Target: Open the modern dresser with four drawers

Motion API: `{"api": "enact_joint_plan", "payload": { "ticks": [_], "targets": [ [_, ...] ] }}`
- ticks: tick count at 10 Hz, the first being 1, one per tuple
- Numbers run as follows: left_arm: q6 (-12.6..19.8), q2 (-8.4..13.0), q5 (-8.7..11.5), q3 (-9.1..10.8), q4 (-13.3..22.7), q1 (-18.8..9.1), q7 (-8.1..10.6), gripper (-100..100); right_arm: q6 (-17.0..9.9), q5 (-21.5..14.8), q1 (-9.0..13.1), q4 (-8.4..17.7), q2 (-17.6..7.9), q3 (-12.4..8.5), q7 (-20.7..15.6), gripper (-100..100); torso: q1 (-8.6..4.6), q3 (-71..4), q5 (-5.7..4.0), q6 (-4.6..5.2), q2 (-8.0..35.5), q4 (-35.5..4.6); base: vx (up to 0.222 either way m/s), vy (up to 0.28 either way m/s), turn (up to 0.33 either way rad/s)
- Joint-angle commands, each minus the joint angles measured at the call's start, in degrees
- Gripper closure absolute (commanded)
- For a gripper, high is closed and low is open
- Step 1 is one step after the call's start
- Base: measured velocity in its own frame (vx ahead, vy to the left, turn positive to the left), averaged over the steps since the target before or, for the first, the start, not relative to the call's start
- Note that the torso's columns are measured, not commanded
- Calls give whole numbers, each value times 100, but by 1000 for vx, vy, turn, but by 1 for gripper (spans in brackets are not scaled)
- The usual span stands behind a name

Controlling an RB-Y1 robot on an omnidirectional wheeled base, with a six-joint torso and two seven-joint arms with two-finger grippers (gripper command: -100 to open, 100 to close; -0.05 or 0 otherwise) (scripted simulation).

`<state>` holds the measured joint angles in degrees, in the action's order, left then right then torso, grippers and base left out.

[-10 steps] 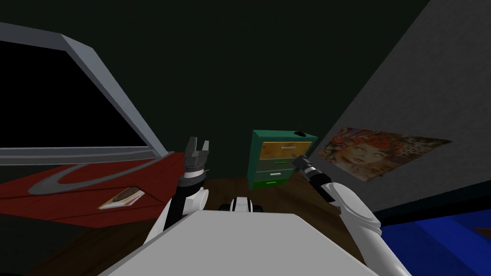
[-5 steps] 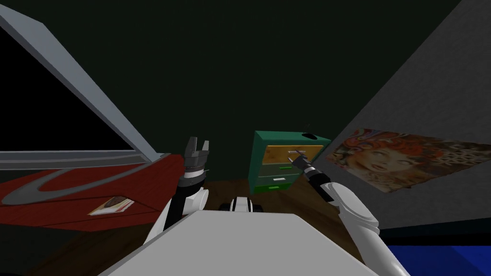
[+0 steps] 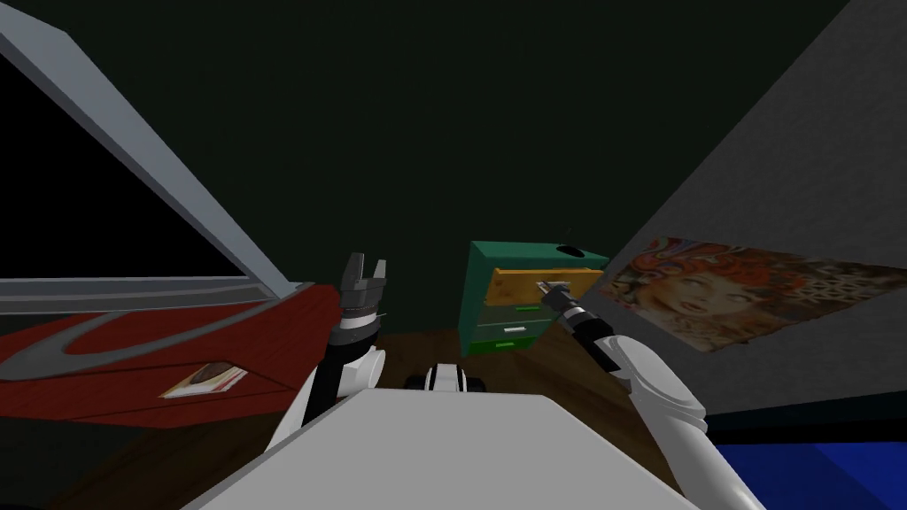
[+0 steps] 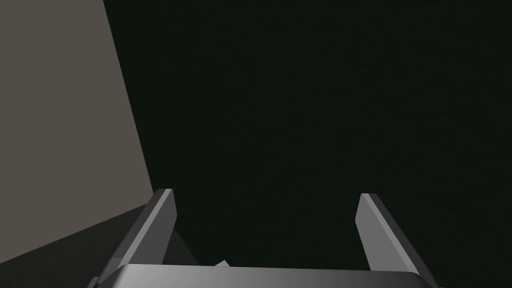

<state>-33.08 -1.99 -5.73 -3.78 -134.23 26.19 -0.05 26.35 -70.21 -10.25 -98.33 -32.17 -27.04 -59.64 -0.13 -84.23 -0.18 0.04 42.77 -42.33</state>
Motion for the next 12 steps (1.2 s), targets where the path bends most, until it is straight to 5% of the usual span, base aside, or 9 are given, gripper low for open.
{"api": "enact_joint_plan", "payload": {
  "ticks": [1, 4, 5, 12],
  "targets": [
    [0, 0, 0, 0, 0, 0, 0, 0, 90, 39, -53, -47, -10, -2, 34, 100, 3, -14, 7, -1, -20, 0, -222, -4, -67],
    [0, 0, 0, 0, -1, 1, 0, 0, 159, 47, -107, -51, -10, 13, 26, 100, 19, -49, 23, -7, -68, 8, -138, -14, -45],
    [0, 0, 0, 0, 0, 1, 0, 0, 154, 80, -91, -40, -222, -56, 200, -100, 10, -33, 13, -5, -47, 9, -66, 14, -48],
    [-1, 0, 0, 0, -1, 2, 0, 0, 232, 212, -91, -2, -945, -261, 820, -100, 7, -25, 17, -3, -35, 0, 23, 45, -21]
  ]
}}
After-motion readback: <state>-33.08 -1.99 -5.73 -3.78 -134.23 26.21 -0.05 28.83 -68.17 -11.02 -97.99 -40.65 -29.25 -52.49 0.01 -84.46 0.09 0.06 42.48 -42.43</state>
